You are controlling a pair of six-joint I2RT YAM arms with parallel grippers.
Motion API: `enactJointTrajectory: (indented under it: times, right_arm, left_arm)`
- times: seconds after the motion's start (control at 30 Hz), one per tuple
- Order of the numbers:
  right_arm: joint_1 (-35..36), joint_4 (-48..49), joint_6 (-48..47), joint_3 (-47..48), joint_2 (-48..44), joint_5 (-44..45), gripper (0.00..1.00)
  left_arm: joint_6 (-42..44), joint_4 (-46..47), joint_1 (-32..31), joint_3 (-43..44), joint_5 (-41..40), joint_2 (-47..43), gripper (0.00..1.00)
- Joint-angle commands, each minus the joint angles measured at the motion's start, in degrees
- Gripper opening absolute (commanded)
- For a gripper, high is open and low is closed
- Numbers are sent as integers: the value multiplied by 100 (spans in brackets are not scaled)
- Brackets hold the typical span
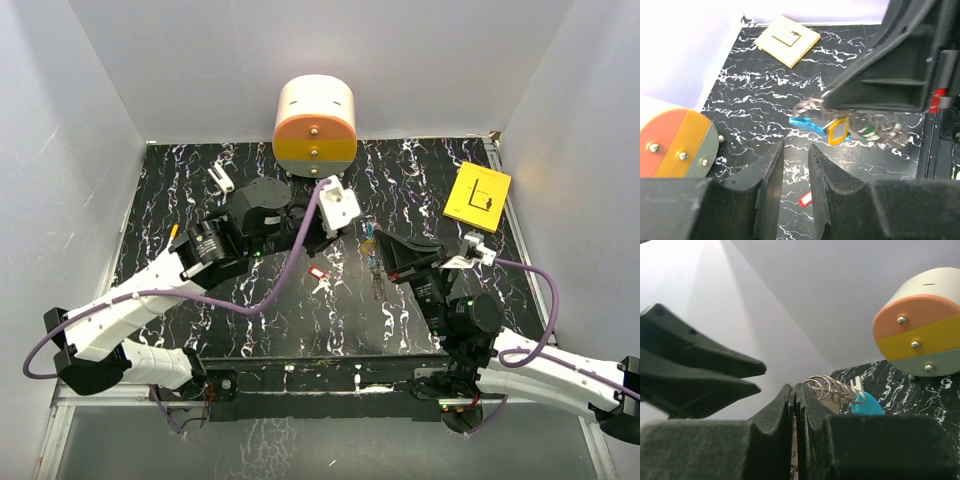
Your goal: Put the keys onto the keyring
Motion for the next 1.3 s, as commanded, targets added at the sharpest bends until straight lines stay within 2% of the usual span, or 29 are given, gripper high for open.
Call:
enactJointTrajectory:
  times: [0.0,0.2,0.33,0.5,0.73,0.97,1.27]
  right_arm:
    - [3,-147,-87,153,-259,-1082,8]
    - [1,-197,-72,-9,-602,-1686,8]
    - [1,-136,-159,-93,-847,-1849,8]
    - [1,-33,-276,-339,-979,-2139,8]
    - [2,53,-369,-226,-665,-2488,8]
    - [3,250,-446,-252,-654,-2655,8]
    - [1,225,-467,-500,-1076,-2567,8]
  left_arm:
    - [-201,137,216,-231,876,-318,25]
    - [-268,-504,234,24,1745,-108,14]
    - [-267,-604,247,27,2369,-181,8]
    - [-403,-593,331,-72,2525,-208,10]
    - [-579,-583,340,65,2895,5,11]
    - [-625,-654,393,-46,2745,85,11]
    - [-665,-597,619,-46,2473,-74,8]
